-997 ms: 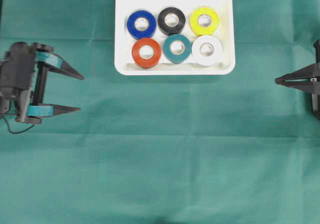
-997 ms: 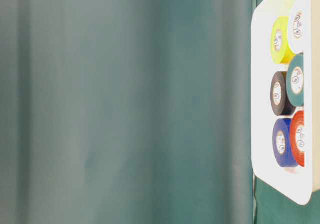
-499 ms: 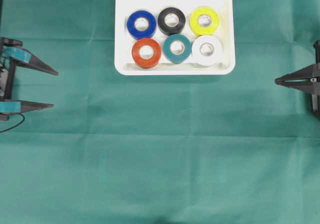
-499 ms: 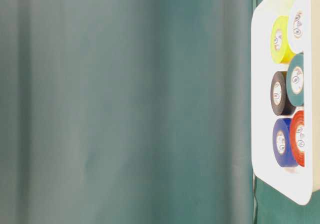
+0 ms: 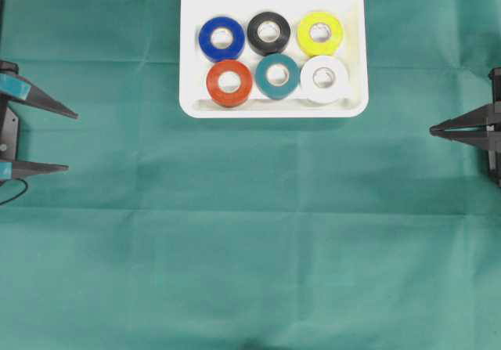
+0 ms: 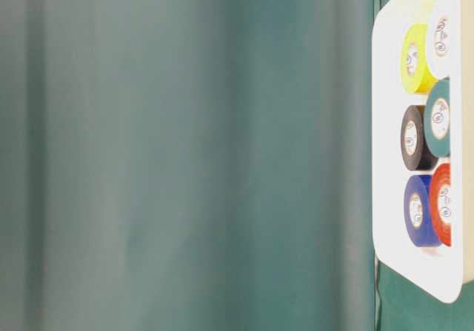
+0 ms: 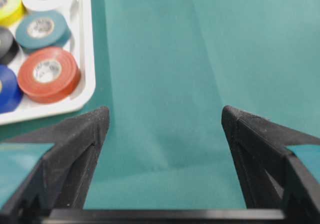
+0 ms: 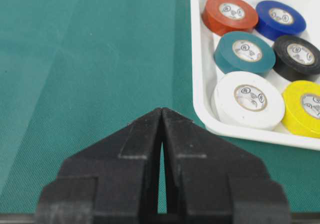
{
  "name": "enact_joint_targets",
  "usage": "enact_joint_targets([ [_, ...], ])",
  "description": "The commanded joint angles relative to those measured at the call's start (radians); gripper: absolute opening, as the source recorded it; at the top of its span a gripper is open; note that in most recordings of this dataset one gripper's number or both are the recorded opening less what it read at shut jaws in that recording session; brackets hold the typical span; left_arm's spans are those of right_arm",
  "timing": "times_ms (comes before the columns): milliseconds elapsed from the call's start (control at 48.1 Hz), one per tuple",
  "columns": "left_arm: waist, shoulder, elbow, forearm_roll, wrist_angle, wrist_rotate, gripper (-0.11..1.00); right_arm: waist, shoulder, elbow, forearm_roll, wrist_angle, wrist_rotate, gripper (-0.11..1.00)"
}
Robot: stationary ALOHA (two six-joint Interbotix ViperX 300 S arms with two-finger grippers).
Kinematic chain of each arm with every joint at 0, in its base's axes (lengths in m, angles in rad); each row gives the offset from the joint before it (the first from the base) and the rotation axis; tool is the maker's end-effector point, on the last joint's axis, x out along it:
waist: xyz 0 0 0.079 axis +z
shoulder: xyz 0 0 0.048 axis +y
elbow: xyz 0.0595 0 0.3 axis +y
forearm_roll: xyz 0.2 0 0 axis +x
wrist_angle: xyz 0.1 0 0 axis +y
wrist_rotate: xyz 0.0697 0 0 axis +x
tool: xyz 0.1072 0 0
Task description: Put the tape into the white case with the left arm.
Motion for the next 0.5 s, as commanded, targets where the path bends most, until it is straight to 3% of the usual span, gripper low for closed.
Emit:
enact_joint_targets([
  [0,-0.002,-0.014,-0.02,0.0,-0.002,0.002,0.91,0.0,0.017,-0.012,-0.002,-0.009,0.002,-0.09],
  [478,0.009,-0.02,-0.003,0.0,-0.002,0.003,0.91,-0.002,0.017,-0.008,-0.002,-0.012,0.0,-0.09],
])
